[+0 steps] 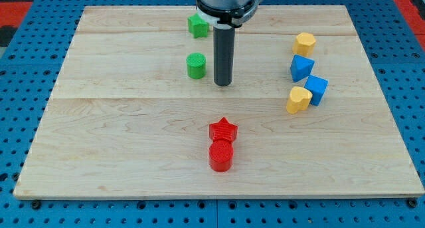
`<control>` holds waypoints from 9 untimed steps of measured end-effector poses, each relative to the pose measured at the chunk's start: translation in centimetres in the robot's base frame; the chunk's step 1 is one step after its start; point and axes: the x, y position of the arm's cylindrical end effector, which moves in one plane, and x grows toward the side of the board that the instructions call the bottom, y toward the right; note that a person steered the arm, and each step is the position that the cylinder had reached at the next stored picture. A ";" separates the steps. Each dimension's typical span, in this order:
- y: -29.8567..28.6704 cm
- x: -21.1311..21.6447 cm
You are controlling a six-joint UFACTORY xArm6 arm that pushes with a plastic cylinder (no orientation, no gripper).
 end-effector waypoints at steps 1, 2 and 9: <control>-0.4 0.0; -0.6 -0.2; 5.1 5.8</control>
